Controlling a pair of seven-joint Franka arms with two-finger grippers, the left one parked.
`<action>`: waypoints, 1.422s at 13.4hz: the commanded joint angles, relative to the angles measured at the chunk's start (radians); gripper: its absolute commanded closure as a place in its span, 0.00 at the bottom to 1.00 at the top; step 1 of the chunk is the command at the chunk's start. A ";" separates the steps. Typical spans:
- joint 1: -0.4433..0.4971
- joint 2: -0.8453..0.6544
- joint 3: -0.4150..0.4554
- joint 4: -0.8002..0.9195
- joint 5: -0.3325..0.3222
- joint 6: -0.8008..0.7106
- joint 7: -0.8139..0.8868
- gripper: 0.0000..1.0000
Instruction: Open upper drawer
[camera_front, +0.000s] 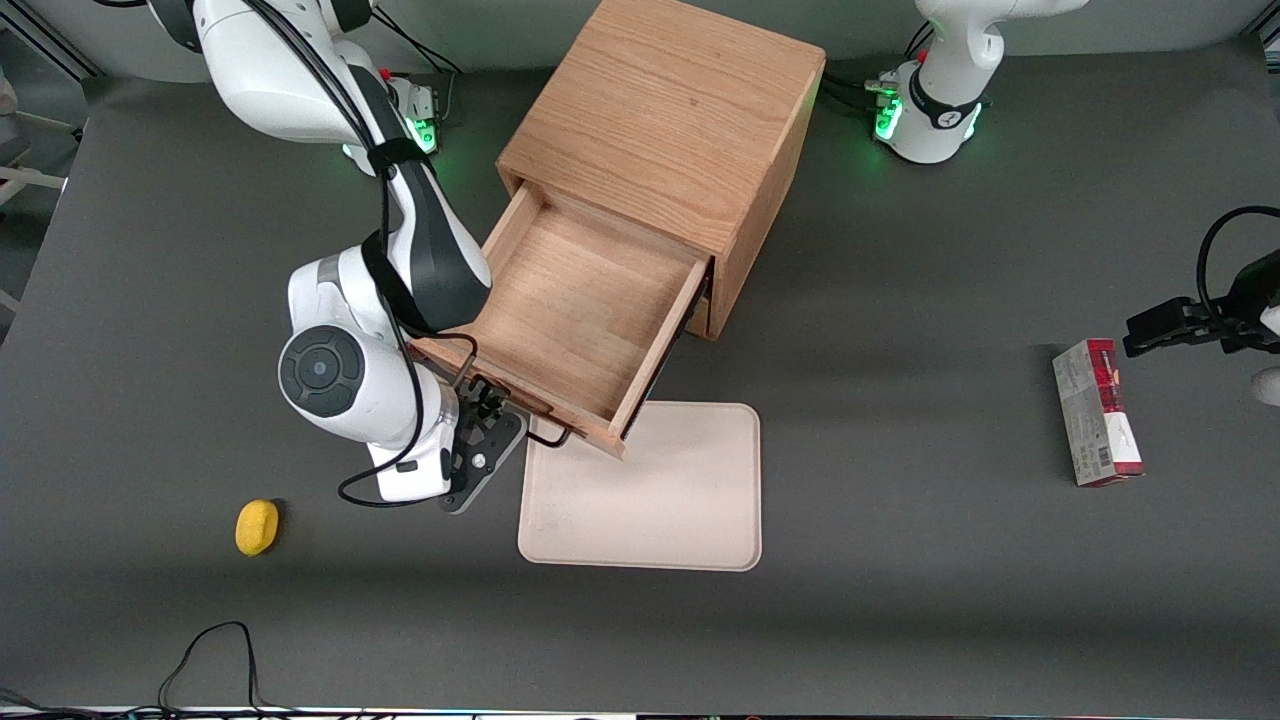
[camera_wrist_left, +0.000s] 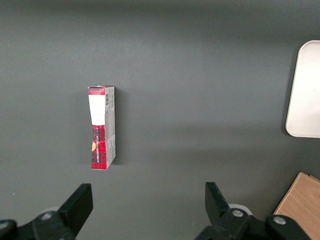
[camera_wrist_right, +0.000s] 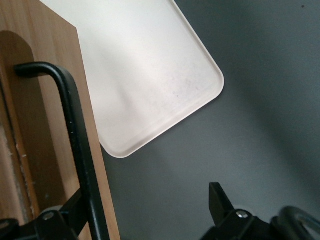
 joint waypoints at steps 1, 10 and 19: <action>-0.029 0.019 -0.003 0.130 -0.015 -0.063 -0.003 0.00; -0.029 -0.137 -0.028 0.187 -0.038 -0.287 0.161 0.00; -0.026 -0.364 -0.207 0.029 -0.210 -0.405 0.251 0.00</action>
